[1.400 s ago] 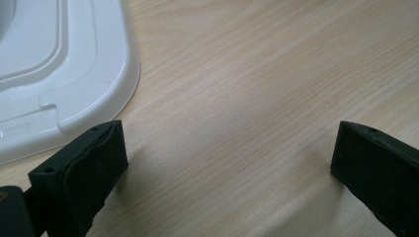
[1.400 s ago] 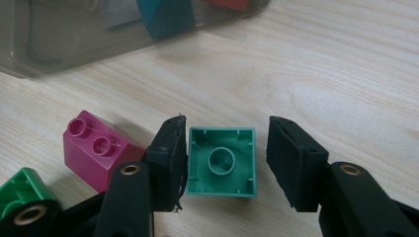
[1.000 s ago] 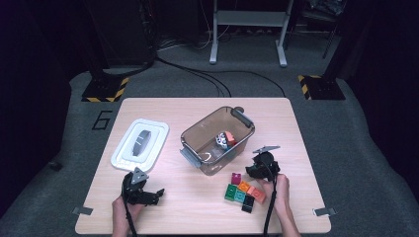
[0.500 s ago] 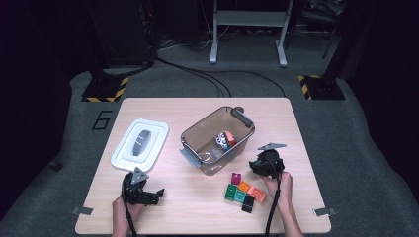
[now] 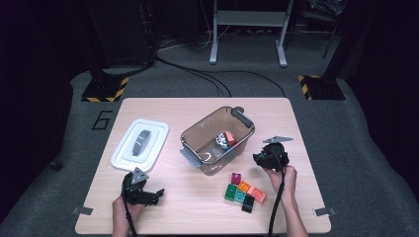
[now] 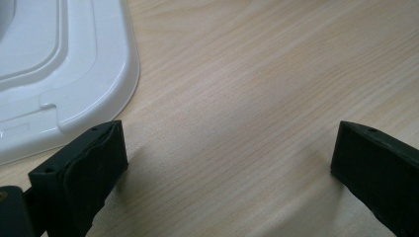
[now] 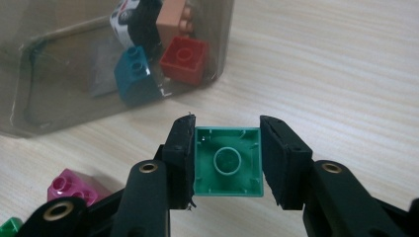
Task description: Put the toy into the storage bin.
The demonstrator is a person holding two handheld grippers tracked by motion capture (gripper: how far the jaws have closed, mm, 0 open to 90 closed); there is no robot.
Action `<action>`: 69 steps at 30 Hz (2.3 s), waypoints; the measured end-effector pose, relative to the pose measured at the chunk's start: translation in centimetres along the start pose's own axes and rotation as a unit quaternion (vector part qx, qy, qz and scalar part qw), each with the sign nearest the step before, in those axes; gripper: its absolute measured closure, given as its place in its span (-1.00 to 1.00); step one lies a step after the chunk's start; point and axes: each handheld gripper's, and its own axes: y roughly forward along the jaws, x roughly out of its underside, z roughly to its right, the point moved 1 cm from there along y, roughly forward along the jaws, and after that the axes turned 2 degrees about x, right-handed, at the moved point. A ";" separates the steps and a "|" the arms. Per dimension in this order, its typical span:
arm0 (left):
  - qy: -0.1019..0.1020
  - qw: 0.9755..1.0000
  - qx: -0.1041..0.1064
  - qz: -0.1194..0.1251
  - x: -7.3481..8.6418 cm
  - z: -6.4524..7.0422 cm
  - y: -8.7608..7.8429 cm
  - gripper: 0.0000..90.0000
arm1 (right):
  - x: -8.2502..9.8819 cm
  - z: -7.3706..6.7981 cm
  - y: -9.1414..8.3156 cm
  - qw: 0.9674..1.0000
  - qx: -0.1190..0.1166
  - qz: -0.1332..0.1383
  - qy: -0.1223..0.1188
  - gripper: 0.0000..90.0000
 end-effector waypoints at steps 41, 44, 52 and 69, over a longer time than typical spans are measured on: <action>0.003 1.000 0.000 0.000 0.0 0.0 0.0 -0.98 | -6.9 2.1 -2.4 0.998 0.031 0.055 -0.007 0.31; 0.004 1.000 0.000 -0.001 0.0 -0.1 0.0 -0.98 | -7.4 2.1 -2.6 0.998 0.034 0.059 -0.010 0.31; 0.001 1.000 0.001 0.000 0.0 0.0 0.0 -0.98 | -9.0 2.2 -3.3 0.996 0.041 0.072 -0.011 0.31; 0.003 1.000 0.001 -0.001 0.0 0.0 0.0 -0.98 | -12.1 -0.3 -3.2 0.995 0.030 0.084 -0.053 0.31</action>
